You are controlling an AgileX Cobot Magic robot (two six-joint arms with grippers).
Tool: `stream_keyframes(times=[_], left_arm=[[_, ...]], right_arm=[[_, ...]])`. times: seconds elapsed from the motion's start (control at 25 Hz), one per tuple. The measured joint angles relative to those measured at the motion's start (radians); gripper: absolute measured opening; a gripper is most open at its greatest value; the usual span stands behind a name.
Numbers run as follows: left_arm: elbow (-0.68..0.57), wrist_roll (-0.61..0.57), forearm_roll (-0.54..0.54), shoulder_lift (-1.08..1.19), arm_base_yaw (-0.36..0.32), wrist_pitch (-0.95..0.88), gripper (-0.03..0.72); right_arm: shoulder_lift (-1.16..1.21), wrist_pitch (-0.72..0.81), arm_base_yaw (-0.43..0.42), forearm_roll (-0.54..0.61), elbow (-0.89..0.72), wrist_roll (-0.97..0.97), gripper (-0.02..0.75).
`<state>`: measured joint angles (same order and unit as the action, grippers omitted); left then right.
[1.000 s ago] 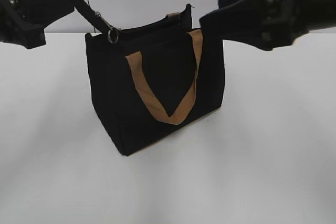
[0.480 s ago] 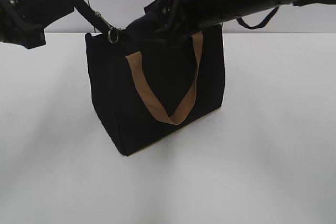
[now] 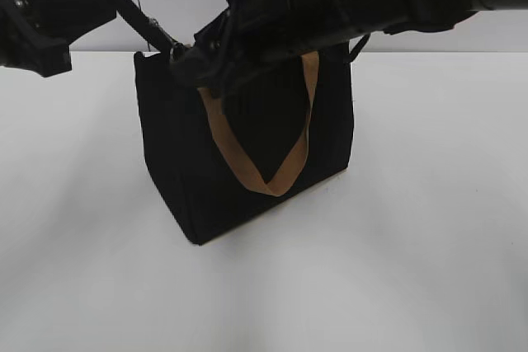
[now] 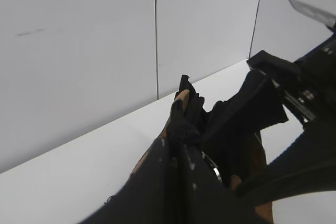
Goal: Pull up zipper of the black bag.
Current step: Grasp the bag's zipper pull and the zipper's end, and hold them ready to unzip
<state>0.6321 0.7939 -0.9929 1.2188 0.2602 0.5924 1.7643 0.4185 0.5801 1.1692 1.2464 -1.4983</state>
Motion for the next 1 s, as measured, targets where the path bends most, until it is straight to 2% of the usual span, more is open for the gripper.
stream_keyframes(times=[0.4, 0.76, 1.0], left_arm=[[0.001, 0.000, 0.000, 0.000, 0.000, -0.001, 0.010], [0.001, 0.000, 0.000, 0.000, 0.000, -0.001, 0.010], [0.001, 0.000, 0.000, 0.000, 0.000, -0.016, 0.010]], right_arm=[[0.034, -0.083, 0.035, 0.001, 0.034, -0.016, 0.411], [0.034, -0.036, 0.037, 0.001, 0.034, -0.016, 0.407], [0.034, 0.027, 0.037, 0.001, 0.034, -0.015, 0.296]])
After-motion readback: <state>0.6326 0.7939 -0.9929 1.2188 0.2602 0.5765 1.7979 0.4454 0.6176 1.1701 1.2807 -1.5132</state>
